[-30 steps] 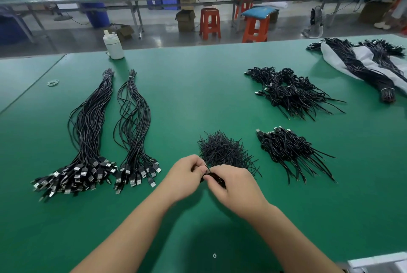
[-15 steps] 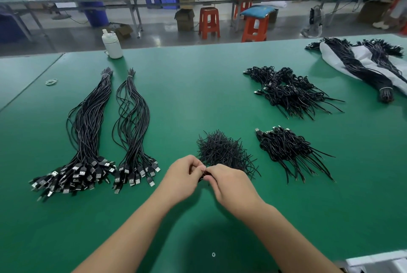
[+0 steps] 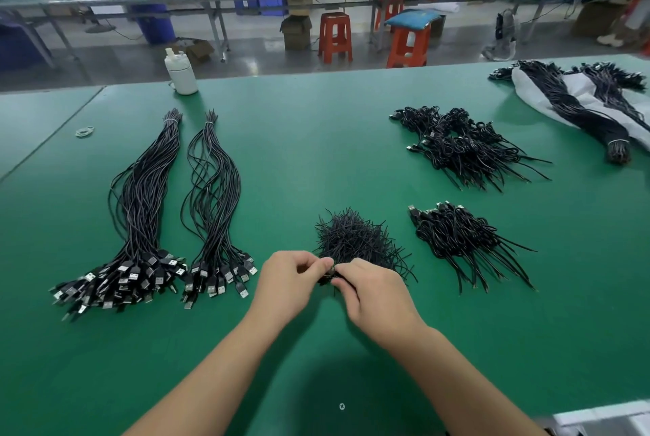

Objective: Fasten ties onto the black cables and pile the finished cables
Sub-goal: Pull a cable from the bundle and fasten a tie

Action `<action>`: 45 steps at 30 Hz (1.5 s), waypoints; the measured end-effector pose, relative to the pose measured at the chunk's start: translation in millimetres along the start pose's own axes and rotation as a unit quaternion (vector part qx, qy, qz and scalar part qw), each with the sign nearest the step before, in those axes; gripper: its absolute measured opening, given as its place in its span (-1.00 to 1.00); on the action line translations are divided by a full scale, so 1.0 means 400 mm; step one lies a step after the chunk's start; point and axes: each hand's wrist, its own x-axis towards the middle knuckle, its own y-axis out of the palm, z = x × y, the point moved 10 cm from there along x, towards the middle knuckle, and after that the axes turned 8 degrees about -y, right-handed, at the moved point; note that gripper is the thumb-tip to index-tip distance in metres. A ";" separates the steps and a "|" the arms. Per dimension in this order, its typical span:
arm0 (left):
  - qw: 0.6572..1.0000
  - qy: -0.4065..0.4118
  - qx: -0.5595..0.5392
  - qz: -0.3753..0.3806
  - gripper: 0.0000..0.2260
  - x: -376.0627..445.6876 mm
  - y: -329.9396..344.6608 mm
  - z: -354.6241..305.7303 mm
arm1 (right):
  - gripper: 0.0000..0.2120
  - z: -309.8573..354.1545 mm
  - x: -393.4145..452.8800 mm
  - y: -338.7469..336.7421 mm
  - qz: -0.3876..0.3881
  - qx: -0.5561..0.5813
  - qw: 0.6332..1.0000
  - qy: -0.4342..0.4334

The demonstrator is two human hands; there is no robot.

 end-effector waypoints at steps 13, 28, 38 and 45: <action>0.987 0.070 0.144 0.003 -0.91 -0.032 0.014 -0.056 | -0.77 0.001 0.005 0.012 0.012 -0.084 0.996 0.001; 0.963 0.083 0.250 0.057 -0.88 -0.026 0.042 -0.041 | -0.72 0.015 0.012 0.023 0.058 -0.144 0.985 -0.076; 0.982 -0.109 -0.118 0.097 -0.91 0.003 0.000 0.054 | -0.63 0.033 -0.068 -0.115 -0.322 -0.136 0.927 -0.136; 0.941 -0.124 -0.253 0.188 -0.93 -0.024 0.038 0.027 | -0.70 0.046 -0.025 -0.078 -0.196 -0.044 0.957 -0.210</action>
